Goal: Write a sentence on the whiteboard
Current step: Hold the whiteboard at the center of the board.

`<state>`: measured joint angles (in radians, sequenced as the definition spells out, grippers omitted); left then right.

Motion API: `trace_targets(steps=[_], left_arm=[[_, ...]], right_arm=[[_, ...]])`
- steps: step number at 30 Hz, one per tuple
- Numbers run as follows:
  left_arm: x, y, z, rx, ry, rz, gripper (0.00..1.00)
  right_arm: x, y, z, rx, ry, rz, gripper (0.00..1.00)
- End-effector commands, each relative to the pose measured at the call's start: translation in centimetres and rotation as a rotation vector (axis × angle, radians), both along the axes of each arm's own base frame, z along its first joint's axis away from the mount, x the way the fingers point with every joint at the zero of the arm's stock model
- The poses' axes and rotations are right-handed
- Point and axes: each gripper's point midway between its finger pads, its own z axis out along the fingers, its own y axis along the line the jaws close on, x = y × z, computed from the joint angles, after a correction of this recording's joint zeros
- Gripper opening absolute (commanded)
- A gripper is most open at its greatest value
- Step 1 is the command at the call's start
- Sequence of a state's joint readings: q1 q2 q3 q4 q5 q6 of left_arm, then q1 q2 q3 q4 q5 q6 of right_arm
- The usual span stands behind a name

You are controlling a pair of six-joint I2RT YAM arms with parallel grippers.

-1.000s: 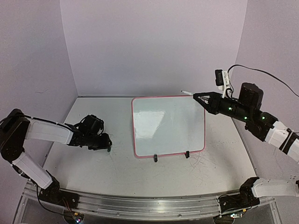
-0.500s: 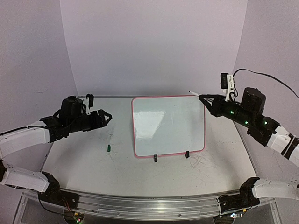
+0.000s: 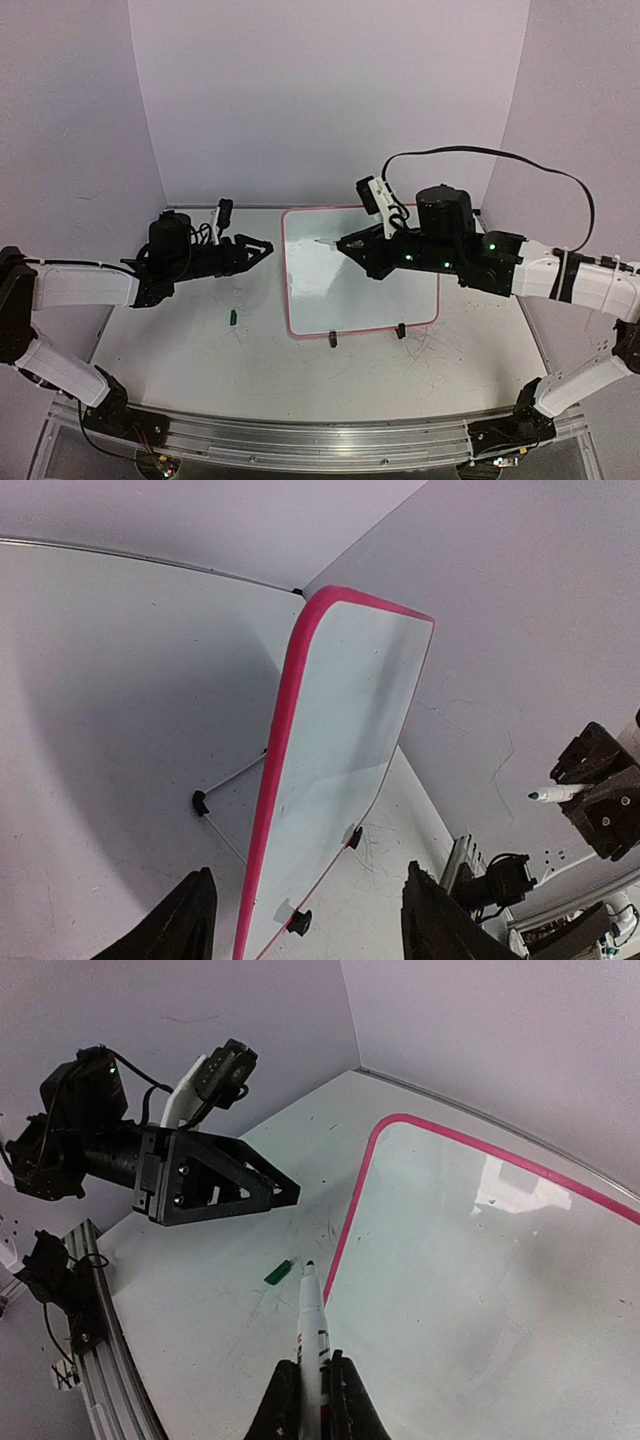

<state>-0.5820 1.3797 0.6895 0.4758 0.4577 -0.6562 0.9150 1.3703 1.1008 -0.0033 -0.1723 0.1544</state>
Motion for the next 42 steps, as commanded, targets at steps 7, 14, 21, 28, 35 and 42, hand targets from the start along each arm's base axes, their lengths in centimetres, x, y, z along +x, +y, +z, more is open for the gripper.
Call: trace_targets(steps=[7, 14, 21, 28, 35, 42], left_arm=[[0.6, -1.7, 1.5, -0.114, -0.093, -0.16, 0.63], [0.6, -1.3, 0.5, -0.11, -0.071, -0.208, 0.87], [1.6, 0.5, 0.6, -0.112, -0.066, -0.118, 0.99], [3.6, 4.4, 1.9, -0.124, -0.092, 0.181, 0.99], [3.4, 5.3, 4.0, -0.113, -0.139, 0.188, 0.99], [4.0, 2.2, 2.1, -0.095, -0.053, -0.001, 0.99]], right_arm=[[1.4, 2.4, 0.8, 0.006, -0.026, -0.007, 0.0], [1.3, 0.9, 1.2, 0.024, -0.028, -0.06, 0.0], [1.1, -0.2, 1.4, 0.03, -0.034, -0.091, 0.0], [1.5, -0.6, 3.2, 0.044, -0.085, -0.114, 0.0], [1.6, -0.2, 3.8, 0.038, -0.123, -0.095, 0.0], [1.4, 0.3, 3.9, 0.05, -0.111, -0.069, 0.0]])
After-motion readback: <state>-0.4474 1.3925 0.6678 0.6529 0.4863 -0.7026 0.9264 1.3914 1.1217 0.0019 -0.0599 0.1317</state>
